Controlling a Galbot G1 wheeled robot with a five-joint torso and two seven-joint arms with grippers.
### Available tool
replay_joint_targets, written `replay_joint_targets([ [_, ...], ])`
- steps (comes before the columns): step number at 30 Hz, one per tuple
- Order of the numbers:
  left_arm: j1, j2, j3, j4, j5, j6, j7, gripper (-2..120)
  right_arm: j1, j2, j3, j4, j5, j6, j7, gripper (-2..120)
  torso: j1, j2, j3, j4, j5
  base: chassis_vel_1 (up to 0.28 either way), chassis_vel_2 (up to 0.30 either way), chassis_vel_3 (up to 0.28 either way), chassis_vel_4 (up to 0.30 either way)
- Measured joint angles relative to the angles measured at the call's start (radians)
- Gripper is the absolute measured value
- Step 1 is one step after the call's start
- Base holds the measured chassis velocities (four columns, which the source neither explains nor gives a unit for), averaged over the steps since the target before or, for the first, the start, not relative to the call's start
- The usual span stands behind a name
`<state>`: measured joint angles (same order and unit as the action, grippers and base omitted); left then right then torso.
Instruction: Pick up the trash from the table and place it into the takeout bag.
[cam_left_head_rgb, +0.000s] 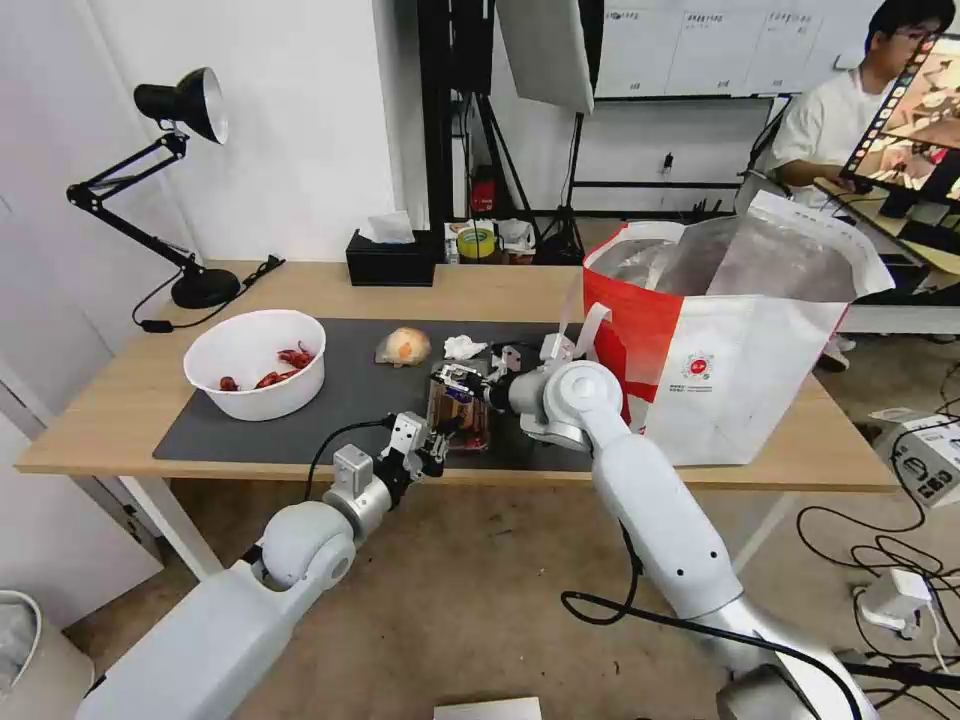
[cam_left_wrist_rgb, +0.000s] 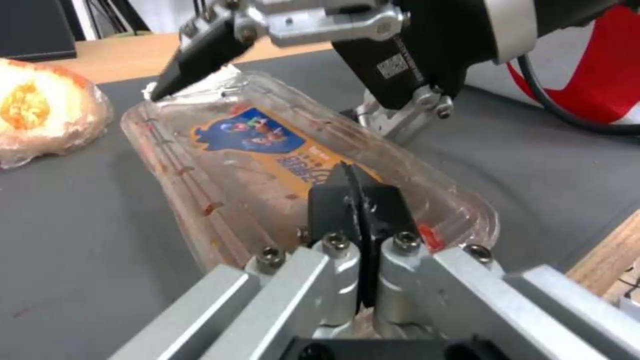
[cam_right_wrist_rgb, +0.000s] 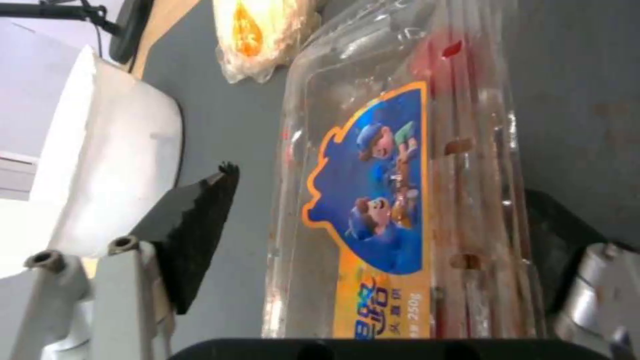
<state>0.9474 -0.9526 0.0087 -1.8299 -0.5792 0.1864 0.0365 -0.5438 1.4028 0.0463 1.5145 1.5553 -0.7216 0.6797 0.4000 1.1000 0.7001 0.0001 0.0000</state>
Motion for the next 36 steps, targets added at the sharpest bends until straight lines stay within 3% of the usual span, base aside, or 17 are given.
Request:
replay_joint_targets([
  [22,0.048,0.019,-0.056,-0.041,0.002,-0.013,0.007,0,-0.014,0.009,0.014,-0.003,-0.020,0.000,0.023,1,0.000,0.000,0.000,0.0000,0.0000,0.000,0.000,0.000,0.000],
  [36,0.150,0.040,-0.143,-0.092,0.010,-0.037,0.011,0,-0.025,0.007,0.055,0.007,-0.028,0.001,0.004,0,0.000,0.000,0.000,0.0000,-0.0001,0.000,0.000,0.000,0.000],
])
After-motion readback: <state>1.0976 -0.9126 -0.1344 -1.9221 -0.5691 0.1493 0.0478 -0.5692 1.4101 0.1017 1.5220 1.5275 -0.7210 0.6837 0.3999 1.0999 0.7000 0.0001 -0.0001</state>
